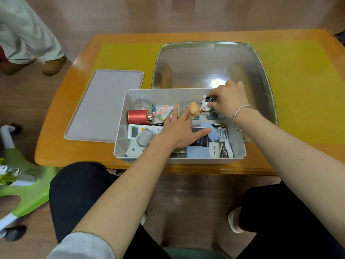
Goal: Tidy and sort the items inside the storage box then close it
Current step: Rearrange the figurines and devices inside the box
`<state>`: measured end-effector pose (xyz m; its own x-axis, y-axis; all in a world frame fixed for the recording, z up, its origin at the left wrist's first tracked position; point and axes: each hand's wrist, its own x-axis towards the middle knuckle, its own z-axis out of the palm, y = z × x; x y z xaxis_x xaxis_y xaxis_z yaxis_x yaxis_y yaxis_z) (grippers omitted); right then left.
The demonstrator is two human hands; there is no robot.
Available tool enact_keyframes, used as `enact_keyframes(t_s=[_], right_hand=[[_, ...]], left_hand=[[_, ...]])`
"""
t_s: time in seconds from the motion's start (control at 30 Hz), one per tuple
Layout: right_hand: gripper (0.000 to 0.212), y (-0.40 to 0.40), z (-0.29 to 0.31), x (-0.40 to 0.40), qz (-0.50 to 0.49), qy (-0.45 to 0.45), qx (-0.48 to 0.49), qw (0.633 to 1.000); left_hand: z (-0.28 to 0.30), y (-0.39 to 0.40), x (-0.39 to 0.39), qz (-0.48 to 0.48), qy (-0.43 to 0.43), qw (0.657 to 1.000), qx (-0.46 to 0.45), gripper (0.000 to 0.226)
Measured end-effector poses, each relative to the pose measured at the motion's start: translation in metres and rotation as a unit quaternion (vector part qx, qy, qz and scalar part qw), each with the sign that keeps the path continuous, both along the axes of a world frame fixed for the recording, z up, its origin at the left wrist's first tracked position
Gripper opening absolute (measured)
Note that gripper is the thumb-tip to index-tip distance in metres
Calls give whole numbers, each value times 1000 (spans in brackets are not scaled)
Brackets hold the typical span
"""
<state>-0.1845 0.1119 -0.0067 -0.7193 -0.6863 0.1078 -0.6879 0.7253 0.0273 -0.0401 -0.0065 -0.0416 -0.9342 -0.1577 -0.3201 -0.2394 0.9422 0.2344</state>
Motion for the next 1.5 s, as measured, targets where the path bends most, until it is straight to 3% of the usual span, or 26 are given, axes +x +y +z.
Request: enact_keyframes(t_s=[0.23, 0.47, 0.97, 1.07, 1.23, 1.33, 1.5], right_hand=[[26, 16, 12, -6, 0, 17, -54, 998], [15, 24, 11, -10, -21, 28, 22, 999], [17, 27, 8, -3, -18, 51, -17, 998], [21, 27, 10, 7, 36, -8, -26, 999], [34, 25, 3, 28, 91, -139, 77, 983], [46, 24, 5, 25, 92, -125, 133, 979], [47, 21, 4, 26, 120, -88, 167, 975]], left_hand=[[-2, -1, 0, 0, 4, 1000, -3, 102], [1, 0, 2, 2, 6, 1000, 3, 100], [1, -1, 2, 3, 12, 1000, 8, 95], [1, -1, 1, 1, 13, 1000, 2, 93], [1, 0, 1, 6, 10, 1000, 0, 91], [1, -2, 2, 3, 12, 1000, 2, 91], [0, -3, 2, -1, 16, 1000, 5, 92]])
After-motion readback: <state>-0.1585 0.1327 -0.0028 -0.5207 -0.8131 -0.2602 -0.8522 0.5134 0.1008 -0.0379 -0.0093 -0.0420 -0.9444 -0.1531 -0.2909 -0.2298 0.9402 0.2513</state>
